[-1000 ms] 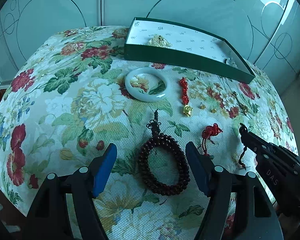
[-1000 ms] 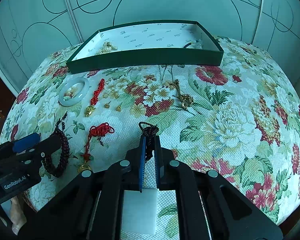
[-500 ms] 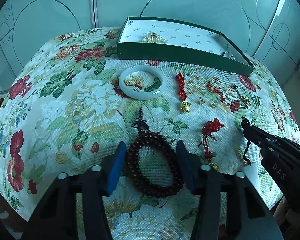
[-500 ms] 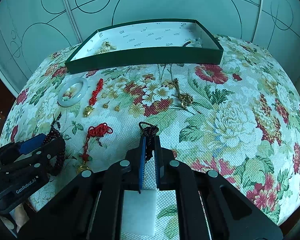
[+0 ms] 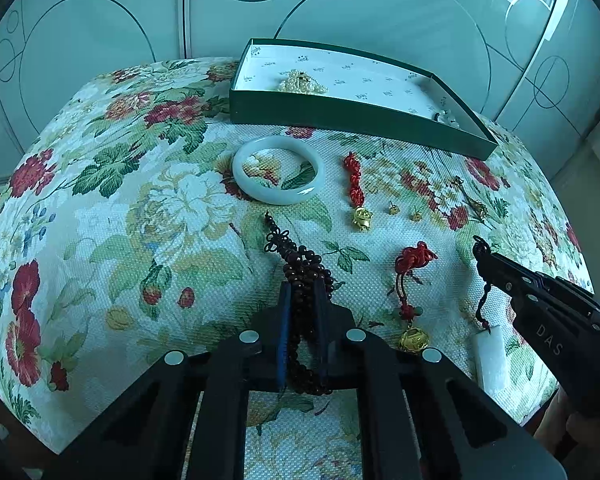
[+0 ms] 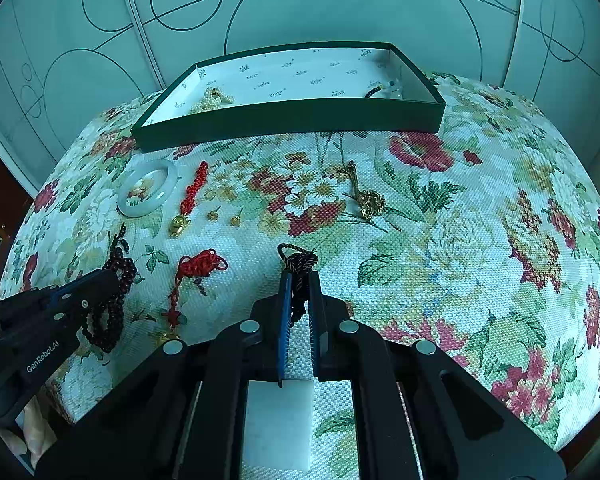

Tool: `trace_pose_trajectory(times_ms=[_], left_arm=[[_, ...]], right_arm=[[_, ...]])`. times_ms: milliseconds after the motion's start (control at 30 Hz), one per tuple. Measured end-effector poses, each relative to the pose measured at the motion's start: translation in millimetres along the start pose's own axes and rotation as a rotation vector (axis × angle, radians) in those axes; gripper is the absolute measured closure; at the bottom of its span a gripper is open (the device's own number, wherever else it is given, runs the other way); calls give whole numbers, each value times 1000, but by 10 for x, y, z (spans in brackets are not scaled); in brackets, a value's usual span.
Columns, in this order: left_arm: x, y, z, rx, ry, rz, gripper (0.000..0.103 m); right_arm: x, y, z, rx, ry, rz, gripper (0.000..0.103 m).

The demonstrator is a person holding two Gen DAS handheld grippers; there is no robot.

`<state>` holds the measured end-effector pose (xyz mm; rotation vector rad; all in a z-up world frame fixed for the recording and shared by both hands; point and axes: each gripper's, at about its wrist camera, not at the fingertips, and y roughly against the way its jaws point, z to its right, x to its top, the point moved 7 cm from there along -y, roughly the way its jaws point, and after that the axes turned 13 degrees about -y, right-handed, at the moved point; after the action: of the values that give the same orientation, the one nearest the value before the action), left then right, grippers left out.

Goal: Organize jewelry
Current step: 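Grasp the black knotted cord with the right tool while the left grasps the dark red bead bracelet, then lift both held pieces into the green box and open both tools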

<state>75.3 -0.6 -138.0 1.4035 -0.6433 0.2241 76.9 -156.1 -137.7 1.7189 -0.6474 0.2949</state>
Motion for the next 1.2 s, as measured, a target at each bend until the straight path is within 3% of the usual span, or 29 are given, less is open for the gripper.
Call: trace_pose_trajectory(times_ms=[833, 1200], left_arm=[[430, 539, -33, 30, -27, 163, 92], [713, 593, -85, 36, -32, 213, 92]], right_arm=[[238, 785, -76, 85, 2, 163, 96], [651, 909, -147, 108, -13, 239, 96]])
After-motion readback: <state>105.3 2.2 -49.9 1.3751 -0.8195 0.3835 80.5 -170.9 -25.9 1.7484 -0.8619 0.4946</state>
